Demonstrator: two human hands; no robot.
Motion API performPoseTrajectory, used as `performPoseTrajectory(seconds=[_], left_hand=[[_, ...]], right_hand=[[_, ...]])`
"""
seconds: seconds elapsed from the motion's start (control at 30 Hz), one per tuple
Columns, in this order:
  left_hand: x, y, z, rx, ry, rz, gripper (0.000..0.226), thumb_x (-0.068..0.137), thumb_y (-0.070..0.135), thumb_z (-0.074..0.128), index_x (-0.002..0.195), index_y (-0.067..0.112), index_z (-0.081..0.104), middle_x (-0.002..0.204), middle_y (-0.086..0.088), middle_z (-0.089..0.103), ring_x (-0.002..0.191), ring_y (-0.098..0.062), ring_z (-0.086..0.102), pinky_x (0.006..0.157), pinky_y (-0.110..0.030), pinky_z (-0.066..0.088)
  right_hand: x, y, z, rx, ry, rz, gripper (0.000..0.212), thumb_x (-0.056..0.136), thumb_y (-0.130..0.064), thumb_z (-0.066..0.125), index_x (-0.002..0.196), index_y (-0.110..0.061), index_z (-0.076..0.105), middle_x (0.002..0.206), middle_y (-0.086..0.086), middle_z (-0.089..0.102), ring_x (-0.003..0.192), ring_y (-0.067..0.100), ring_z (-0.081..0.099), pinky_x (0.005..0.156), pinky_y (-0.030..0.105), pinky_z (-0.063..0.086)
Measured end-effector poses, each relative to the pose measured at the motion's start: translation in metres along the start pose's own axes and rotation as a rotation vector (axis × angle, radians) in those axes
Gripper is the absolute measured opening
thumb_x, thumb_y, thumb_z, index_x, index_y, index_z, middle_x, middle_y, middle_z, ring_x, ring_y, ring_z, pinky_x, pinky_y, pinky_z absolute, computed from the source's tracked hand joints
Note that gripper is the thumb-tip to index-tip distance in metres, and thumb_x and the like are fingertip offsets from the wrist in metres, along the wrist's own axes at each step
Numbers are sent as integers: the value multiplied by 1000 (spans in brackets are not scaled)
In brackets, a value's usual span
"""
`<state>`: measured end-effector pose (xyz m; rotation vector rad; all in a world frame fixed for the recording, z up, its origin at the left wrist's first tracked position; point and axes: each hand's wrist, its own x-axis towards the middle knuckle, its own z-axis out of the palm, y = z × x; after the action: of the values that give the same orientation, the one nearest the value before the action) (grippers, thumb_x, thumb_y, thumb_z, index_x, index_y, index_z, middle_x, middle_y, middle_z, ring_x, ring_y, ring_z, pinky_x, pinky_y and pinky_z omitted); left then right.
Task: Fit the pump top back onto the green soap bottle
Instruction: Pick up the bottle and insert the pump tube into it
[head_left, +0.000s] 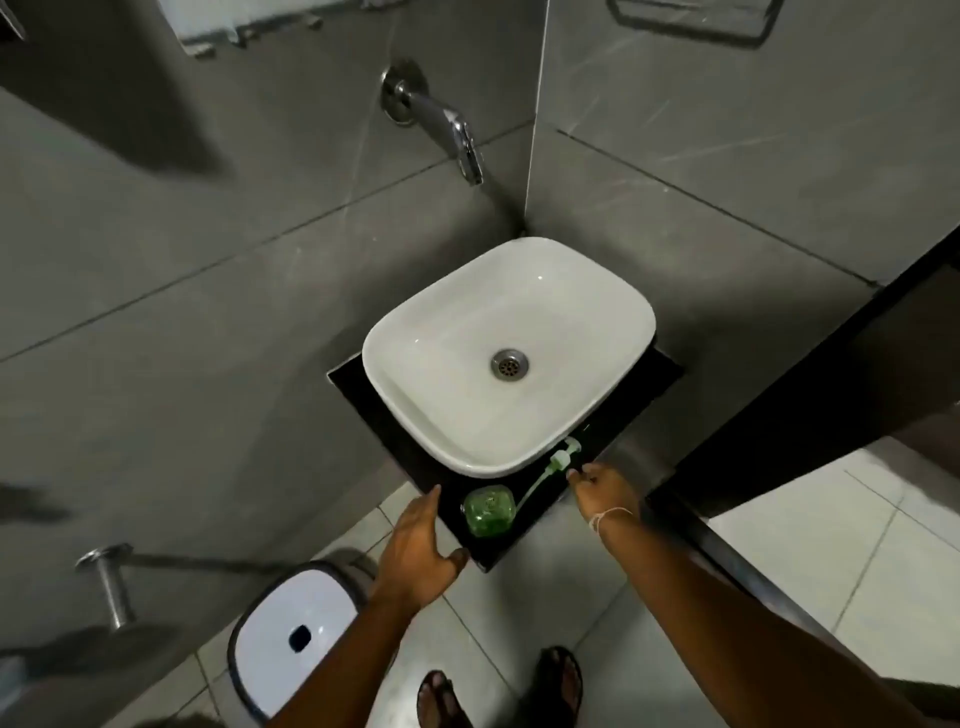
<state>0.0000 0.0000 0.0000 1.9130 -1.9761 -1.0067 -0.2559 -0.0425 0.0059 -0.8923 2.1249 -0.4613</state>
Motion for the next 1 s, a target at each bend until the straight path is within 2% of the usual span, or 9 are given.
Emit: performPoseTrajectory(seconds=[0.23,0.37,0.53,0.63,0.77,0.83,0.87,0.93,1.0], left_hand=[[7,-7,28,-110,-10,-112,92,72,51,78,148,28,31,155,-5,37,147,-22,24,114,-37,31],[11,-4,31,-155,-8,-127,88,70,49,81,145,34,36,155,-5,36,147,-22,24,111,-38,33],[18,-1,34,-184,6,-144,80,69,47,81,139,40,43,154,-6,36,144,-21,30,107,-33,36],[21,2,35,-172,-6,-129,77,68,48,81,137,42,45,152,-6,40,144,-19,28,105,-31,37],[24,5,35,-189,-1,-145,79,68,47,81,137,43,44,151,-6,41,143,-20,31,106,-34,38],[24,6,35,-192,-1,-147,79,69,47,81,137,42,43,151,-6,41,142,-21,33,106,-35,39],[25,7,35,-187,-3,-143,77,69,47,81,137,42,44,151,-6,41,142,-22,33,106,-36,39],[25,7,35,-175,-11,-130,75,71,46,80,136,40,45,151,-7,41,143,-23,31,107,-38,38],[25,7,35,-172,-16,-130,74,71,46,80,136,38,46,152,-8,40,143,-25,31,108,-39,38]], right_hand=[[42,-11,18,200,4,227,53,89,-43,65,112,4,69,121,24,68,113,40,63,99,45,49],[63,-13,24,209,-5,268,65,84,-49,69,120,6,64,122,21,68,114,39,63,100,47,50],[75,-14,26,211,-59,279,63,81,-42,73,123,4,61,125,20,67,115,36,64,97,43,51],[74,-14,25,162,-35,297,62,76,-42,78,117,3,65,116,17,72,105,34,69,86,39,54],[77,-12,28,275,-54,320,66,72,-37,82,122,2,63,119,20,70,89,28,63,92,45,54],[78,-11,29,334,-72,337,66,72,-34,83,122,3,62,118,20,69,80,26,56,85,41,54],[77,-11,30,369,-69,341,63,73,-32,83,121,4,63,114,20,71,72,25,55,75,35,53],[72,-10,30,453,-54,361,49,75,-26,80,111,3,65,101,16,73,55,18,51,57,28,48],[61,-8,25,560,-76,410,31,79,-23,76,97,-2,63,95,11,69,53,13,48,49,26,44]])
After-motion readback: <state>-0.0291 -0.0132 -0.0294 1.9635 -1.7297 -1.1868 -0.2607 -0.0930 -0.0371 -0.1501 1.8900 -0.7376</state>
